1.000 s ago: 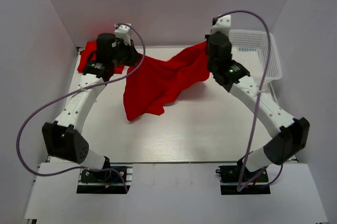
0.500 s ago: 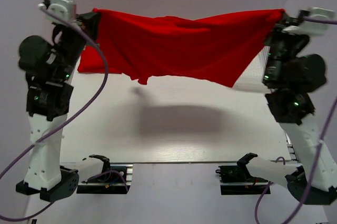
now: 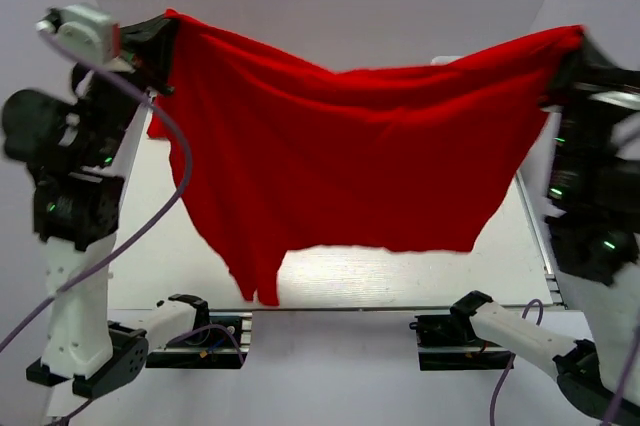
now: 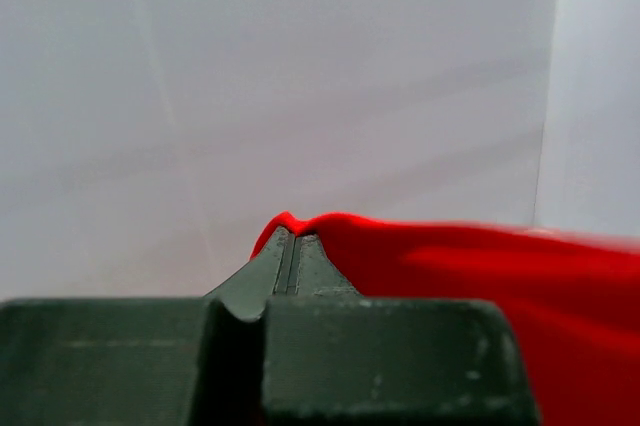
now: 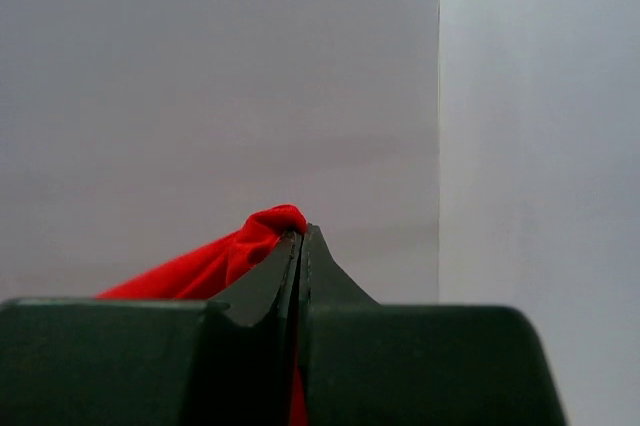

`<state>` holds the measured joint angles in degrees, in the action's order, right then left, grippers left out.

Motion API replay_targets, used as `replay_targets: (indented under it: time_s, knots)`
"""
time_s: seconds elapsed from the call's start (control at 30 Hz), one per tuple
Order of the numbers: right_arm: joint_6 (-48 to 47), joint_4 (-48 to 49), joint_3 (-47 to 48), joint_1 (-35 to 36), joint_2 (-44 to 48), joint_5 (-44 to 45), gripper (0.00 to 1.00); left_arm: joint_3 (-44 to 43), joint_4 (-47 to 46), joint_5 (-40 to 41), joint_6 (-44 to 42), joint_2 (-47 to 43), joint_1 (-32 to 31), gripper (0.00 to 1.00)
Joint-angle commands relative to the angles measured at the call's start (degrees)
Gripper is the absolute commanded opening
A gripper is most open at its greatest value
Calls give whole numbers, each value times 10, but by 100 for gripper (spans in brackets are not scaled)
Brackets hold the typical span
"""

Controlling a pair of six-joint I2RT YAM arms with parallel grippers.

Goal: Fold and stack the t-shirts
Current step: Flatten out the tshirt

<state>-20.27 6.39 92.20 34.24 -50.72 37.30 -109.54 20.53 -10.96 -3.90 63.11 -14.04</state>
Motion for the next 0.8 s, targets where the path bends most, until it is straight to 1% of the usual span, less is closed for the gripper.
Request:
replay_targets:
  time_s: [0.0,0.03,0.07,0.13,0.17,0.2,0.23,0.27,0.3,0.33,0.37,0.4,0.43,0.47,0.53,0.6,0.67,0.7,0.77]
  knots:
    - [-21,43,-83,0,-64,62,0,61,4,42,22,67,4,0]
    - [-21,68,-111,-2,-75,73,0,77,4,52,37,94,4,0]
    - [-15,85,-137,-6,-116,100,0,94,-1,59,43,108,4,0]
    - [2,90,-169,-20,-148,108,0,154,-7,82,63,136,4,0]
    - [47,89,-181,-32,-166,106,0,177,-15,90,80,170,9,0]
    - [65,66,-185,-38,-238,100,0,215,-22,102,88,190,9,0]
    - [81,52,-183,-54,-264,91,0,228,-22,114,95,212,9,15]
    - [138,7,-178,-71,-321,62,3,234,-22,119,112,238,16,34]
    - [149,-9,-145,-80,-383,49,16,228,-10,119,112,293,16,54]
    - [154,-26,-128,-87,-440,36,34,217,15,119,112,321,16,99]
    - [167,-80,-106,-94,-467,30,53,179,30,119,117,349,22,100]
    - [168,-128,-33,-95,-508,23,84,153,48,125,117,374,22,100]
    - [170,-146,-13,-95,-535,12,90,127,85,125,117,417,28,100]
    - [169,-168,12,-98,-541,-1,90,86,94,125,109,431,28,100]
    - [164,-174,28,-102,-547,-19,90,66,100,108,102,446,28,100]
    - [160,-181,25,-104,-535,-48,90,66,88,82,97,446,28,100]
    - [158,-197,25,-102,-531,-61,90,89,76,62,97,441,28,100]
    - [165,-230,32,-102,-527,-90,90,96,71,46,97,433,28,100]
    - [186,-255,35,-100,-525,-128,90,116,77,39,92,419,28,100]
